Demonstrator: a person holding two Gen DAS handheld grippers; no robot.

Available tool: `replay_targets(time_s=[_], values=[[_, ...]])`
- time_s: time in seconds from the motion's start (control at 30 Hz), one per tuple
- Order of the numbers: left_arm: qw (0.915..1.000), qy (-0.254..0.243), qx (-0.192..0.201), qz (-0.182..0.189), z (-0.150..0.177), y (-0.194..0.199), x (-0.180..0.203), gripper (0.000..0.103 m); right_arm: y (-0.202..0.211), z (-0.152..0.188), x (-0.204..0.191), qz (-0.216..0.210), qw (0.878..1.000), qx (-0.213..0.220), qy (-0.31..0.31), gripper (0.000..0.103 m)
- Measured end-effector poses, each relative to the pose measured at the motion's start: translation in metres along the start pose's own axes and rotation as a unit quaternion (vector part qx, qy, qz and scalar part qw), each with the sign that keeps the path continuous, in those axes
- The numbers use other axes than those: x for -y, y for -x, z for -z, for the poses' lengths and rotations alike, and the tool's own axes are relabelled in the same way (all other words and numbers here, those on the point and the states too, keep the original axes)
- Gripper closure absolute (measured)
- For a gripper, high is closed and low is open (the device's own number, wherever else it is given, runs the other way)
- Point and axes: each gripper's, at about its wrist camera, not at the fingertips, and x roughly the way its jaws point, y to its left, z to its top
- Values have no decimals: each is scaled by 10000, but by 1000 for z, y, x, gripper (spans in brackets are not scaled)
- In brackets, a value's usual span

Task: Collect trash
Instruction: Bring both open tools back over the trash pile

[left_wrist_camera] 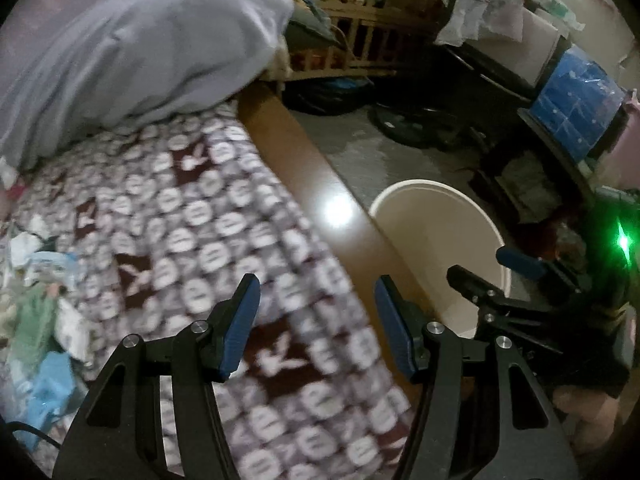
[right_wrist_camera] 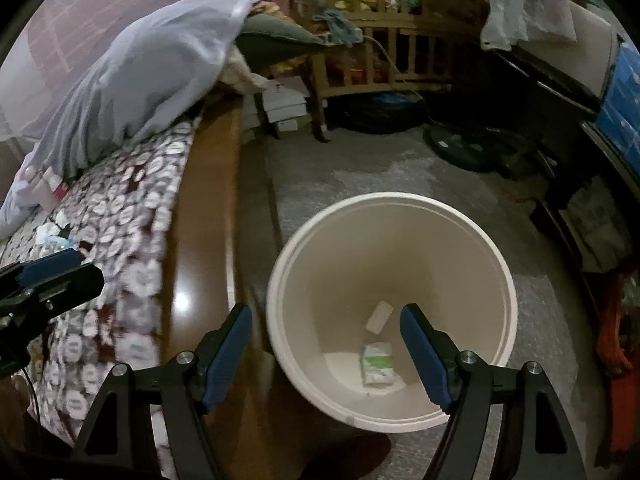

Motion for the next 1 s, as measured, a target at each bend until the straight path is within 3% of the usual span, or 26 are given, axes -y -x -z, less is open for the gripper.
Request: replay_targets(time_s=[0.4,1.0], values=[[9977,198,271,-588,25,40,-51,45,14,-4,-74,-316,9984,154,454,29],[9892,910,428,-1068,64,93,-142,45,15,-2,-174,-835,9894,57,1188,28]])
